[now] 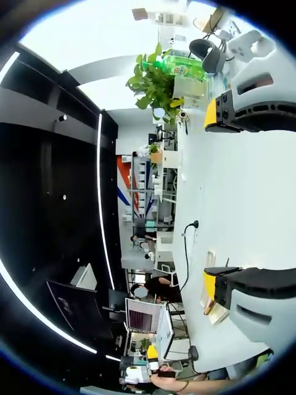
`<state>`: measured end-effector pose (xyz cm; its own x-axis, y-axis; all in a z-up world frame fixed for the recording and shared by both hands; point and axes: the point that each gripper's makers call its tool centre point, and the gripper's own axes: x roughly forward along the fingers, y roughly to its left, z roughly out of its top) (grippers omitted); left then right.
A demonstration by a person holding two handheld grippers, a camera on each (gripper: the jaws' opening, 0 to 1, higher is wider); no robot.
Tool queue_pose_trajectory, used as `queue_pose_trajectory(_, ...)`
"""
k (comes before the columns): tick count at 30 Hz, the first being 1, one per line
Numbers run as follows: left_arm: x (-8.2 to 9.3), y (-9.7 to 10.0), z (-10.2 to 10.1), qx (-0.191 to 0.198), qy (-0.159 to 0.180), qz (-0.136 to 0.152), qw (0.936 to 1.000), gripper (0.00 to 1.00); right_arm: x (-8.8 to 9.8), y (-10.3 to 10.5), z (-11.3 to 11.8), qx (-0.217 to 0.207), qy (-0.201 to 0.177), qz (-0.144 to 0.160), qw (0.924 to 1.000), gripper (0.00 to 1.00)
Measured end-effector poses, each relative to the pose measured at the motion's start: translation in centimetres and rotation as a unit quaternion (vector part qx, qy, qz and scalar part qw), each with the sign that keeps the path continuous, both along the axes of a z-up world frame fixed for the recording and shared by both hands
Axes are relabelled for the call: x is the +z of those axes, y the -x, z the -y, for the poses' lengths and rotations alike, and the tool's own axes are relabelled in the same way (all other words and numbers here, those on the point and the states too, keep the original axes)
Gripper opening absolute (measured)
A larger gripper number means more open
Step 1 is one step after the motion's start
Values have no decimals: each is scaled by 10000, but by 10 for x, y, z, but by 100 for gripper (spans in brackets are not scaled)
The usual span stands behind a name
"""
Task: Arrange the utensils inside the cutlery case until each visible utensil rests in its matching compartment.
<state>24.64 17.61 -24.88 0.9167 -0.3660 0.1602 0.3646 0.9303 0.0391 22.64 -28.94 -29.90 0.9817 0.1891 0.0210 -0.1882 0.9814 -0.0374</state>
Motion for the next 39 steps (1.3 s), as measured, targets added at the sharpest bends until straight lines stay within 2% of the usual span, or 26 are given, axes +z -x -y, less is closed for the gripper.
queue_pose_trajectory(32,-1,0,5,-68,-58,-30,10000,95,-1,-1,4,-62,9,-51,10000,94)
queue_pose_trajectory(35,-2,0,6,-108,-78,-27,9999,95,3,-1,3,-25,-28,69,10000,94)
queue_pose_trajectory(39,-3,-1,5,-108,-81,-41,9999,94,4,0,2,-9,-23,76,10000,94)
